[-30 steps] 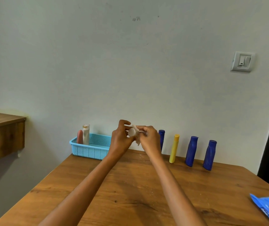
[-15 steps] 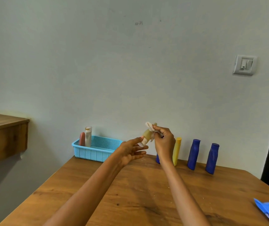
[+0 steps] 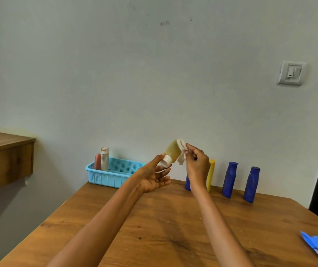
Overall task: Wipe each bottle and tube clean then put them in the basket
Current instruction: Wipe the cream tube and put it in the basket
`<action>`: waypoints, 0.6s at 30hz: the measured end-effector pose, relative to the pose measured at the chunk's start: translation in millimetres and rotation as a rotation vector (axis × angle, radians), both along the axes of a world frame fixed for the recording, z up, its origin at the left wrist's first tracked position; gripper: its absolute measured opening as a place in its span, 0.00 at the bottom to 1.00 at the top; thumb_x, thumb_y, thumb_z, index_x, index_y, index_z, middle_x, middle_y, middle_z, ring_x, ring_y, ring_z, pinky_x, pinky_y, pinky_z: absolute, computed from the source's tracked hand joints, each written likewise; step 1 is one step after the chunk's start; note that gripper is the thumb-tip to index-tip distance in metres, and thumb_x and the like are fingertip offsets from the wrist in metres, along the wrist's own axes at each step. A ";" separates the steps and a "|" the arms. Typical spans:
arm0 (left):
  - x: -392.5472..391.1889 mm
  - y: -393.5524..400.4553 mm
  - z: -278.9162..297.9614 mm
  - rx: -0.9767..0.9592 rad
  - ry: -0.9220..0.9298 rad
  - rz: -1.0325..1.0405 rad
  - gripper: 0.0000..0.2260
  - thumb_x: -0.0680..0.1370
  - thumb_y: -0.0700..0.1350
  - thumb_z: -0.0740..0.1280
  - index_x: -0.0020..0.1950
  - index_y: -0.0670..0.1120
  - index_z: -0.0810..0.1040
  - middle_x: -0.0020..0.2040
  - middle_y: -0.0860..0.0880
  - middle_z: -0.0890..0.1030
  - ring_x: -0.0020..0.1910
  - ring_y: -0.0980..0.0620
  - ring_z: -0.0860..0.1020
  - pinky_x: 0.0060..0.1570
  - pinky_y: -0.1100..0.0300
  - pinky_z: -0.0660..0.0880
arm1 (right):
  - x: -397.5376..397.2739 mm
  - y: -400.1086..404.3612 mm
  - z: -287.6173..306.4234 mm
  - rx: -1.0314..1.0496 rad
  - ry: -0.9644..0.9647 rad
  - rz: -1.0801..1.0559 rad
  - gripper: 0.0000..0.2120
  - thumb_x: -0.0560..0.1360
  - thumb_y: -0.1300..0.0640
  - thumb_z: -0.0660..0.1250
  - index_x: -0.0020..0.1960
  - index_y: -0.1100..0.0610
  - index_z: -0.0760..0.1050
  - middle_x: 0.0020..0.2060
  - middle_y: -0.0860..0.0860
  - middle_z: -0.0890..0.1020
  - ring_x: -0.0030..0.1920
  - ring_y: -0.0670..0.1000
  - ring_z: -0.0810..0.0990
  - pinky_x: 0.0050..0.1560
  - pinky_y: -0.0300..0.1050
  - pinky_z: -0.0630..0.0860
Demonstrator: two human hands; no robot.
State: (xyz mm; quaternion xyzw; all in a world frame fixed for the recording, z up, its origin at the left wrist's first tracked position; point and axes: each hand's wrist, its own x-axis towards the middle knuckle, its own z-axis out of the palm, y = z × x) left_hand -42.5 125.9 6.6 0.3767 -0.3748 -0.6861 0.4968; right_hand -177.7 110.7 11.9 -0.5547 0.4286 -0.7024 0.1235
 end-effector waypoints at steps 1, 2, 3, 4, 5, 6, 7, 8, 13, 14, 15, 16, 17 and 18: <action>-2.2 -0.1 0.0 -0.009 -0.003 0.019 0.16 0.74 0.54 0.67 0.47 0.40 0.78 0.37 0.47 0.77 0.37 0.51 0.75 0.46 0.56 0.76 | 3.3 1.5 -1.2 0.018 0.055 0.010 0.12 0.77 0.63 0.64 0.59 0.60 0.78 0.54 0.53 0.81 0.50 0.44 0.77 0.41 0.23 0.71; -3.8 -0.8 0.5 -0.019 -0.006 0.043 0.15 0.75 0.53 0.67 0.47 0.40 0.77 0.37 0.47 0.77 0.37 0.51 0.75 0.44 0.56 0.77 | 8.4 3.2 -3.0 0.026 0.110 0.016 0.12 0.77 0.64 0.64 0.58 0.61 0.78 0.52 0.53 0.82 0.46 0.43 0.77 0.39 0.22 0.70; -4.5 -1.1 0.9 -0.028 -0.003 0.068 0.14 0.75 0.52 0.66 0.47 0.40 0.77 0.36 0.47 0.77 0.36 0.51 0.74 0.42 0.57 0.76 | 14.3 5.0 -5.4 0.019 0.152 0.018 0.11 0.76 0.64 0.65 0.57 0.61 0.79 0.50 0.54 0.82 0.43 0.42 0.76 0.38 0.22 0.69; -4.1 -1.4 1.5 -0.033 0.005 0.094 0.14 0.76 0.52 0.66 0.47 0.41 0.76 0.37 0.47 0.78 0.36 0.51 0.74 0.41 0.57 0.76 | 20.0 6.8 -7.7 0.003 0.179 0.015 0.11 0.76 0.63 0.66 0.57 0.61 0.79 0.48 0.53 0.82 0.41 0.41 0.75 0.37 0.22 0.70; -2.4 -1.8 1.6 -0.036 0.017 0.120 0.13 0.76 0.51 0.66 0.45 0.41 0.76 0.37 0.47 0.78 0.36 0.51 0.74 0.41 0.57 0.76 | 24.7 8.1 -9.8 -0.017 0.192 0.016 0.10 0.75 0.62 0.67 0.56 0.61 0.80 0.47 0.53 0.82 0.40 0.41 0.75 0.37 0.24 0.70; 0.3 -2.6 1.3 -0.039 0.027 0.144 0.12 0.76 0.51 0.66 0.44 0.41 0.76 0.36 0.47 0.78 0.36 0.52 0.74 0.42 0.57 0.76 | 28.9 9.3 -11.6 -0.040 0.198 0.025 0.10 0.74 0.61 0.68 0.54 0.61 0.80 0.46 0.53 0.83 0.40 0.42 0.76 0.37 0.25 0.71; 3.5 -3.4 1.1 -0.038 0.035 0.161 0.12 0.76 0.50 0.67 0.42 0.42 0.75 0.36 0.47 0.78 0.36 0.52 0.74 0.42 0.57 0.76 | 32.2 9.6 -13.5 -0.063 0.204 0.036 0.09 0.74 0.61 0.69 0.52 0.61 0.81 0.45 0.53 0.83 0.41 0.43 0.77 0.38 0.27 0.72; 6.4 -4.1 0.6 -0.034 0.041 0.171 0.12 0.76 0.50 0.67 0.40 0.42 0.75 0.35 0.47 0.77 0.36 0.52 0.74 0.42 0.57 0.76 | 34.4 9.6 -15.0 -0.075 0.214 0.047 0.07 0.73 0.61 0.70 0.50 0.61 0.82 0.44 0.54 0.83 0.41 0.44 0.78 0.39 0.30 0.74; 5.1 -3.2 -1.0 -0.035 0.033 0.104 0.12 0.75 0.50 0.68 0.47 0.41 0.76 0.36 0.47 0.79 0.36 0.52 0.74 0.39 0.58 0.76 | 25.5 8.0 -5.8 -0.029 0.173 0.017 0.05 0.74 0.61 0.68 0.46 0.60 0.82 0.41 0.53 0.83 0.39 0.42 0.77 0.35 0.25 0.71; 3.1 -2.7 -1.4 -0.039 0.039 0.087 0.13 0.75 0.51 0.67 0.49 0.40 0.76 0.37 0.47 0.79 0.36 0.52 0.74 0.39 0.58 0.76 | 20.4 7.2 -3.4 -0.034 0.111 0.000 0.06 0.75 0.62 0.66 0.47 0.60 0.82 0.43 0.53 0.83 0.40 0.43 0.78 0.36 0.24 0.71; 1.3 -2.1 -1.4 -0.040 0.047 0.073 0.14 0.76 0.51 0.67 0.51 0.40 0.76 0.38 0.47 0.79 0.36 0.52 0.74 0.39 0.58 0.76 | 15.9 6.8 -1.4 -0.040 0.048 -0.007 0.07 0.76 0.63 0.65 0.50 0.60 0.81 0.46 0.54 0.83 0.43 0.45 0.78 0.37 0.24 0.71; -0.5 -1.6 -1.5 -0.042 0.052 0.060 0.16 0.76 0.51 0.67 0.53 0.39 0.76 0.39 0.46 0.79 0.37 0.52 0.74 0.39 0.58 0.76 | 12.7 6.7 -0.6 -0.041 0.019 -0.011 0.09 0.76 0.64 0.64 0.53 0.61 0.80 0.49 0.54 0.82 0.47 0.45 0.78 0.40 0.24 0.71; -1.8 -1.0 -1.5 -0.047 0.055 0.048 0.16 0.76 0.51 0.67 0.54 0.39 0.76 0.40 0.46 0.79 0.37 0.52 0.75 0.38 0.58 0.77 | 12.0 7.2 -0.6 -0.038 0.032 -0.012 0.10 0.76 0.64 0.64 0.56 0.61 0.79 0.52 0.54 0.81 0.49 0.44 0.77 0.42 0.24 0.71; -3.0 -1.2 -1.9 -0.053 0.058 0.042 0.16 0.76 0.51 0.67 0.54 0.38 0.76 0.40 0.46 0.79 0.37 0.52 0.75 0.36 0.58 0.78 | 13.0 7.8 -1.3 -0.030 0.080 -0.011 0.11 0.76 0.65 0.64 0.57 0.61 0.79 0.53 0.54 0.81 0.50 0.44 0.76 0.42 0.23 0.70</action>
